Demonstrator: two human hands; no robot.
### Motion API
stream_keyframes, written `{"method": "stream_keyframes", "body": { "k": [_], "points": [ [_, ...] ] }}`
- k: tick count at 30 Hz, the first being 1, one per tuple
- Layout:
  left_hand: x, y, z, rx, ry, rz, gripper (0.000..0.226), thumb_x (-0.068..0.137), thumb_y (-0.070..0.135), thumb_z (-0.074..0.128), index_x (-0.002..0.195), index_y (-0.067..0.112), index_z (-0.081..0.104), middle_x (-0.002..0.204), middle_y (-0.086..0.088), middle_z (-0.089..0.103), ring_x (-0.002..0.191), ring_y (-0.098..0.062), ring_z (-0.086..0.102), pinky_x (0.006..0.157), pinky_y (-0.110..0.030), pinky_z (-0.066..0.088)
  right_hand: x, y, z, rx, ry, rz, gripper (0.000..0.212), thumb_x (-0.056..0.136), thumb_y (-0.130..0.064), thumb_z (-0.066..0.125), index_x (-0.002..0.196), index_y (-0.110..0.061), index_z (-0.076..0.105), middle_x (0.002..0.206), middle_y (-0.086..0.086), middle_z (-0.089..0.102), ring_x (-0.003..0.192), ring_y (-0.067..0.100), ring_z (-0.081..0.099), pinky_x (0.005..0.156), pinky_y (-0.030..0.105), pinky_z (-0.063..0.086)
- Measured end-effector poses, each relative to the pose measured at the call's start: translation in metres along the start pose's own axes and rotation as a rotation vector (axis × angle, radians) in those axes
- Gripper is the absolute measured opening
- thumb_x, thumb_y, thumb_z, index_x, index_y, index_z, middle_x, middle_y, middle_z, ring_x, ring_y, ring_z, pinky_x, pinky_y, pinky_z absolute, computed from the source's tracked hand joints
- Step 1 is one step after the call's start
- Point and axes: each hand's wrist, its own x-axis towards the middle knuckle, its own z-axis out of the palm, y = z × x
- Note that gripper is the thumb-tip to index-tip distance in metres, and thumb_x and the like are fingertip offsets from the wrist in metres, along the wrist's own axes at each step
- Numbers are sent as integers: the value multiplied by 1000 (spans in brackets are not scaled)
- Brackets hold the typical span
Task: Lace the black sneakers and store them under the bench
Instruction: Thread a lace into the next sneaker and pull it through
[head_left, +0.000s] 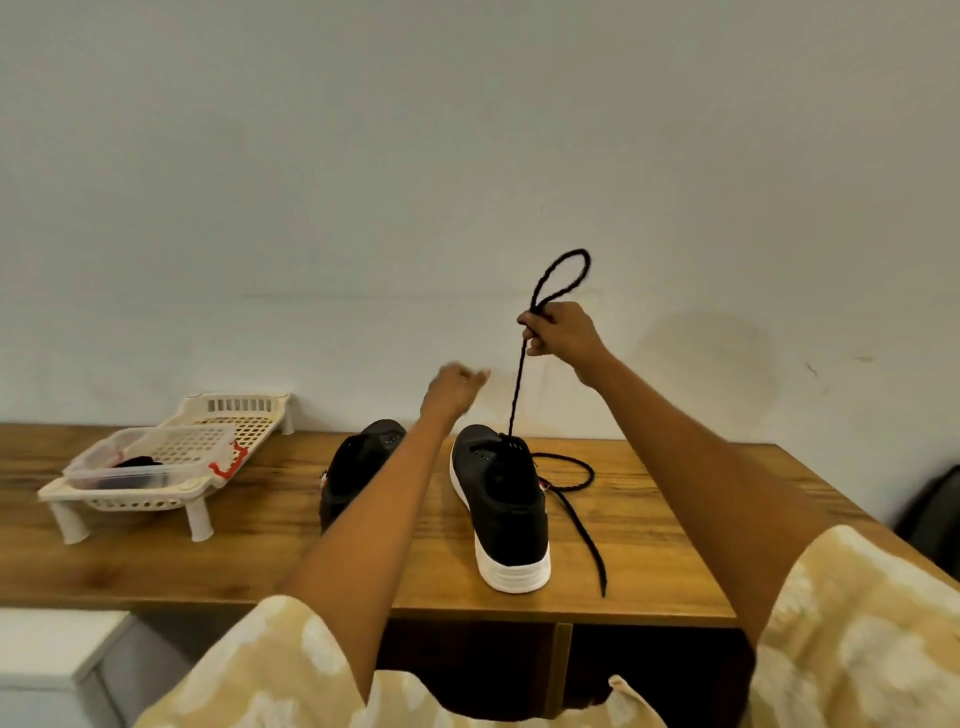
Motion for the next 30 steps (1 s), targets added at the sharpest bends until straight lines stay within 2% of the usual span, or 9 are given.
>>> {"method": "stream_keyframes", "body": {
  "k": [3,6,9,12,15,17,20,25,30],
  "points": [
    [-8,-27,14,245,-298,-121,34,89,30,63,63,13,48,64,-5,44,67,-24,45,63,-30,38,-2,11,2,109,109,68,13,95,-10,53,96,-2,63,70,3,58,56,11,54,60,22,56],
    [-21,-29,27,254,-461,-216,35,88,28,63,111,2,60,107,-12,61,99,-27,56,73,-29,46,-4,21,3,158,101,194,11,95,-6,52,87,-3,59,69,6,55,54,13,50,55,23,52],
    [-25,-22,30,330,-449,-240,47,85,26,65,124,5,49,122,-15,54,105,-30,56,70,-34,51,-11,40,8,-8,-37,411,7,95,-3,53,88,-1,55,68,9,53,52,15,47,50,26,50],
    [-22,-23,26,358,-277,-237,23,87,14,58,104,-1,51,96,-18,57,90,-34,61,79,-40,56,-19,68,21,-283,-219,550,11,97,-3,47,89,1,53,66,9,50,52,15,41,51,25,43],
    [-17,-37,16,76,-181,-376,12,85,-2,53,97,-6,52,86,-19,54,80,-37,61,79,-51,56,-25,83,35,-514,-401,638,24,100,-4,38,79,-2,49,63,8,46,51,14,39,52,25,41],
    [-17,-45,7,-112,-166,-467,4,86,-10,52,87,-6,53,81,-17,53,73,-34,59,82,-50,55,-22,85,38,-713,-462,601,22,97,-2,42,76,-3,46,64,9,48,52,15,43,55,25,44],
    [-16,-53,-1,-236,-195,-518,20,89,-14,48,75,-1,51,80,-14,53,88,-33,56,85,-43,52,-11,72,35,-911,-406,439,28,91,-9,61,66,-4,50,64,8,53,54,17,49,69,30,50],
    [-10,-66,-7,-328,-214,-549,16,86,-15,51,80,-1,54,89,-14,56,100,-33,54,92,-43,50,-6,50,37,-442,-339,317,15,86,-8,67,93,5,68,85,12,67,60,12,57,59,21,53],
    [-10,-65,-8,-432,-254,-563,17,88,-16,47,82,-2,55,87,-14,56,89,-30,57,92,-41,48,-27,67,66,-530,-430,135,19,84,-7,67,102,-4,73,99,15,72,69,10,58,60,13,45]
  ]
}}
